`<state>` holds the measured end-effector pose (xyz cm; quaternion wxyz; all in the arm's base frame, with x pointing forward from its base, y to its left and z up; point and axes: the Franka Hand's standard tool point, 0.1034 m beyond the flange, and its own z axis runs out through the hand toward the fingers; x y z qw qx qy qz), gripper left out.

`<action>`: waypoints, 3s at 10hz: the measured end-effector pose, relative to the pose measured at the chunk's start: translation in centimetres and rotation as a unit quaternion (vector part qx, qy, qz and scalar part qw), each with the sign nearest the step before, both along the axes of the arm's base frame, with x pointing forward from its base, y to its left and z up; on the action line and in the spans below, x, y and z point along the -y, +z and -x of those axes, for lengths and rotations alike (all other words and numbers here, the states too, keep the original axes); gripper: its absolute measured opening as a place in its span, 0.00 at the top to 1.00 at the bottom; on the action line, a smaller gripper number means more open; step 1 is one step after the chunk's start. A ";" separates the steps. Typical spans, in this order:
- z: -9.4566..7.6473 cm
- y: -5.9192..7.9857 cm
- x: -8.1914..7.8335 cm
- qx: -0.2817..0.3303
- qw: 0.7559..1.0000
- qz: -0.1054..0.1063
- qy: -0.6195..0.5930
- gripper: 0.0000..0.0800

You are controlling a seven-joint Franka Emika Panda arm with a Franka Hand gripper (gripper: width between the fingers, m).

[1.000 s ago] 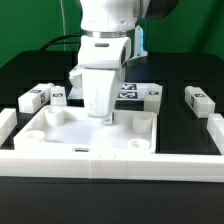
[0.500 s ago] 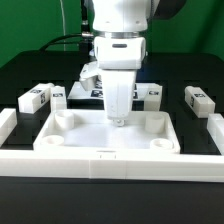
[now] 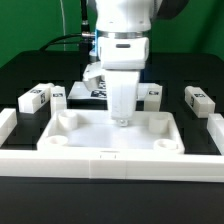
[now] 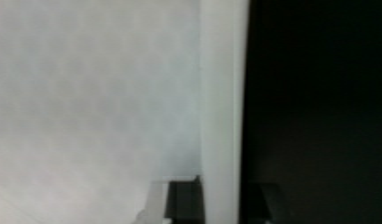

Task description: Assemble desk

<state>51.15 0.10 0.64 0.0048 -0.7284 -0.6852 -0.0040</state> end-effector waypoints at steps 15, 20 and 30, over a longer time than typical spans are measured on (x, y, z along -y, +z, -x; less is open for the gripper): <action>-1.2 0.8 -4.3 -0.011 1.000 -0.001 -0.005 0.28; -0.2 5.0 -4.9 0.028 0.997 0.000 -0.077 0.19; 1.6 5.8 -6.7 0.028 0.951 -0.016 -0.309 0.19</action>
Offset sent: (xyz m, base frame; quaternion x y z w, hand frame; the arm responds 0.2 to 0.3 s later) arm 0.0127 0.0259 -0.0019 0.0046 -0.0038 -0.0086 0.9999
